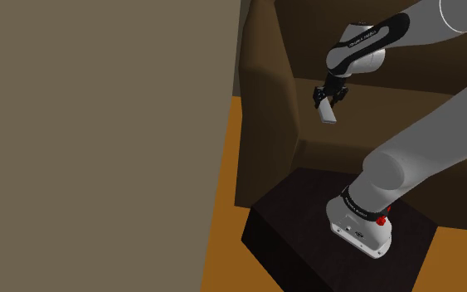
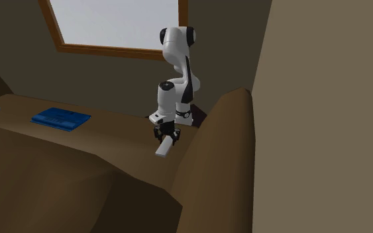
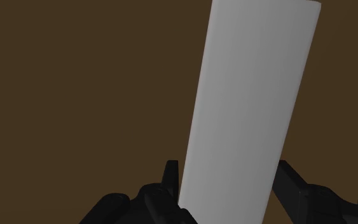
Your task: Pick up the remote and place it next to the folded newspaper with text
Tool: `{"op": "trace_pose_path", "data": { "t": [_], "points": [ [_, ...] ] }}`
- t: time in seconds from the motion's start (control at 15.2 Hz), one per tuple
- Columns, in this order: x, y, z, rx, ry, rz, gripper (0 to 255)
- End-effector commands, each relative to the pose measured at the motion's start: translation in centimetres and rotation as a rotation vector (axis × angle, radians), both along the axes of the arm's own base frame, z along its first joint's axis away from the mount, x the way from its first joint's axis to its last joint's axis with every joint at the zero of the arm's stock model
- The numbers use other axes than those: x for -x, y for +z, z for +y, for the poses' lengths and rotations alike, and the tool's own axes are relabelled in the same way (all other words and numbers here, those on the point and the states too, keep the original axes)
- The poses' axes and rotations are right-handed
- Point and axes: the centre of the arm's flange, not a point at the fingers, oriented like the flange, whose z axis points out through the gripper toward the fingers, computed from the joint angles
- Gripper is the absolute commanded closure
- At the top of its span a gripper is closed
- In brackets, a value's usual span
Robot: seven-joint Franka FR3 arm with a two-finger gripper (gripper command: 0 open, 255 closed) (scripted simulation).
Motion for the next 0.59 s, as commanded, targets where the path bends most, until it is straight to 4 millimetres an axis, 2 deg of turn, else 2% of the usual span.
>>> {"op": "trace_pose_path", "data": {
  "t": [0.0,0.53],
  "points": [
    [0.0,0.5,0.0,0.000,0.001,0.001,255],
    [0.0,4.7,0.0,0.000,0.001,0.001,255]
  ]
}}
